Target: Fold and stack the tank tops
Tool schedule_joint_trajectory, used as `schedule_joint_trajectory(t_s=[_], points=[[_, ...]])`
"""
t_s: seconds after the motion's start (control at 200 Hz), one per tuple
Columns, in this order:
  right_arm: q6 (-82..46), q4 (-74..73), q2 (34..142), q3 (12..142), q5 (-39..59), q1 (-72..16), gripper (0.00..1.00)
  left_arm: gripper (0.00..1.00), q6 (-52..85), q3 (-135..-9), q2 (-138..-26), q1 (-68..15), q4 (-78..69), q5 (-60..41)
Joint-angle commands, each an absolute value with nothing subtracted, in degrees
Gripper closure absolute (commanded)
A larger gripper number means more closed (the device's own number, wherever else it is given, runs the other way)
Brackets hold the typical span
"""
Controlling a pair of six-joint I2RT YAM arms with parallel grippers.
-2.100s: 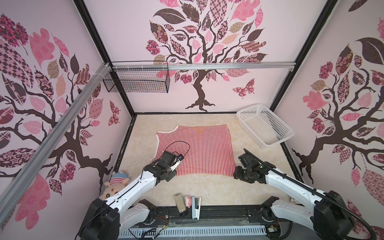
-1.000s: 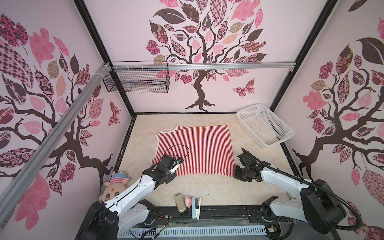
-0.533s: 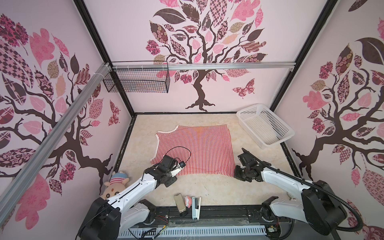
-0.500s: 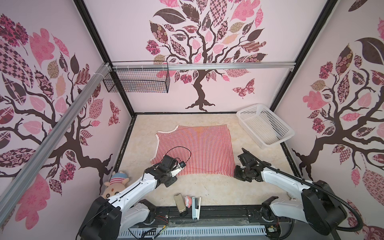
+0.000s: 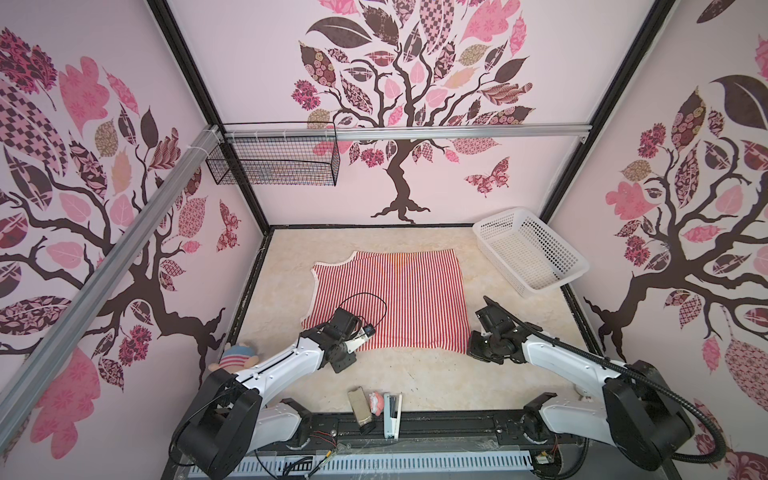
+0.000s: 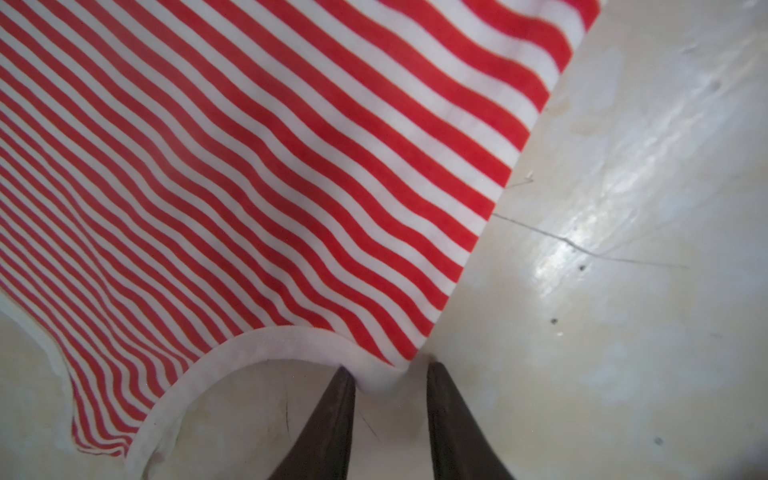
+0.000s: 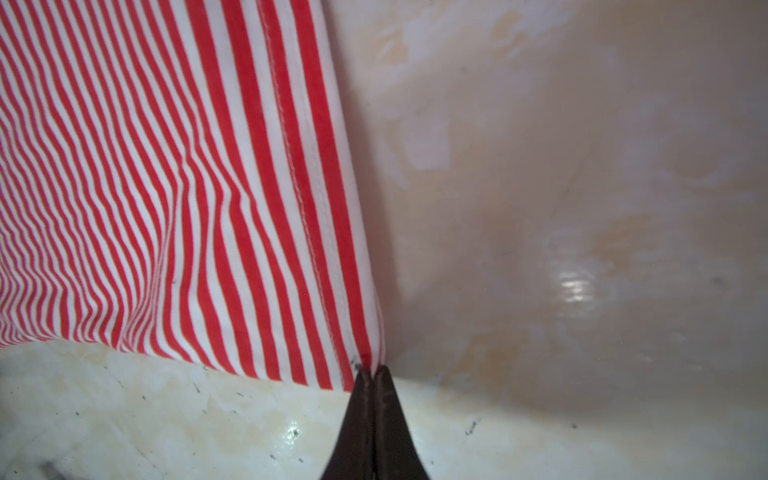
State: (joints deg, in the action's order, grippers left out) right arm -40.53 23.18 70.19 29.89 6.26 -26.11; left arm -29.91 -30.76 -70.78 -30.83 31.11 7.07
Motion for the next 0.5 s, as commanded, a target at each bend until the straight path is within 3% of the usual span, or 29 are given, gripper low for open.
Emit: schedule_joint_trajectory(t_s=[0.0, 0.1, 0.295, 0.495], points=[[-40.5, 24.9, 68.9, 31.1, 6.6, -25.9, 0.96, 0.77, -30.0, -31.8, -71.0, -31.4, 30.0, 6.4], [-40.5, 25.1, 68.6, 31.2, 6.6, -25.9, 0.96, 0.83, -30.1, -31.3, -70.5, -31.6, 30.1, 6.4], [-40.5, 25.1, 68.5, 31.3, 7.0, -25.9, 0.97, 0.82, -29.9, -30.5, -69.8, -31.6, 29.0, 8.0], [-40.5, 25.2, 68.3, 31.2, 7.3, -25.9, 0.98, 0.97, -29.6, -30.5, -68.7, -31.6, 29.5, 6.9]])
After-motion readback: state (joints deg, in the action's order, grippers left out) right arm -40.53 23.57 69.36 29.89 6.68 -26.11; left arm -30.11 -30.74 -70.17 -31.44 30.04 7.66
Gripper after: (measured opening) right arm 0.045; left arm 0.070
